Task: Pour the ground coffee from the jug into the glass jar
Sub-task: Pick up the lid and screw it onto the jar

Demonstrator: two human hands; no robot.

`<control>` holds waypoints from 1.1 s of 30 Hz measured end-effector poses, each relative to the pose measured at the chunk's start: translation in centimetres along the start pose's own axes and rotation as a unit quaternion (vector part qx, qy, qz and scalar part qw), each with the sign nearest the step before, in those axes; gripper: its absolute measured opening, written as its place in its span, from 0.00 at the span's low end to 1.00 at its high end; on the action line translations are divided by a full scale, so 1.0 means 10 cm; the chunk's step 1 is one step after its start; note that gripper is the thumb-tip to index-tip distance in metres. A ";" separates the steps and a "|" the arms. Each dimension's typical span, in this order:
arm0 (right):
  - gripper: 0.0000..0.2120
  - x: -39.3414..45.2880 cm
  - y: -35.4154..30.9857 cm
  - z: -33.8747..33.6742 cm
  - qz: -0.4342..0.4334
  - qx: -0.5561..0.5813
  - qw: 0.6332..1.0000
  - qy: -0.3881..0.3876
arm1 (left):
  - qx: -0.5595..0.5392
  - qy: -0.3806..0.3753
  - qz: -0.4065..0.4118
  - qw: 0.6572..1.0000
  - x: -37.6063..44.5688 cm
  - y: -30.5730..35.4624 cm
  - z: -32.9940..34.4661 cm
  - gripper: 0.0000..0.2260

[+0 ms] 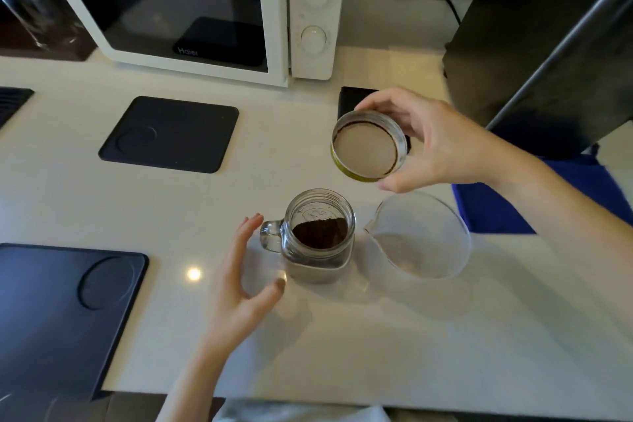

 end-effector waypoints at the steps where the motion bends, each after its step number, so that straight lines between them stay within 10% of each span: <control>1: 0.37 -0.04 -0.10 0.01 -0.006 -0.032 0.999 -0.012 | -0.014 -0.018 0.012 1.000 0.01 0.06 0.01 0.34; 15: 0.30 -0.07 -0.80 0.63 -0.069 -0.347 0.931 -0.094 | 0.026 -0.050 0.107 0.993 0.31 0.35 0.06 0.34; 33: 0.34 -0.12 -0.73 0.64 0.006 -0.226 0.969 -0.100 | -0.035 -0.040 0.105 0.993 0.28 0.24 0.13 0.32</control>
Point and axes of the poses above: each hand's wrist, its own x-axis towards the middle knuckle, its own z-axis out of the palm, y = z × x, the point moved 5 cm from there along x, towards the middle knuckle, and after that the axes turned 1 degree about z, right-handed, at the moved point
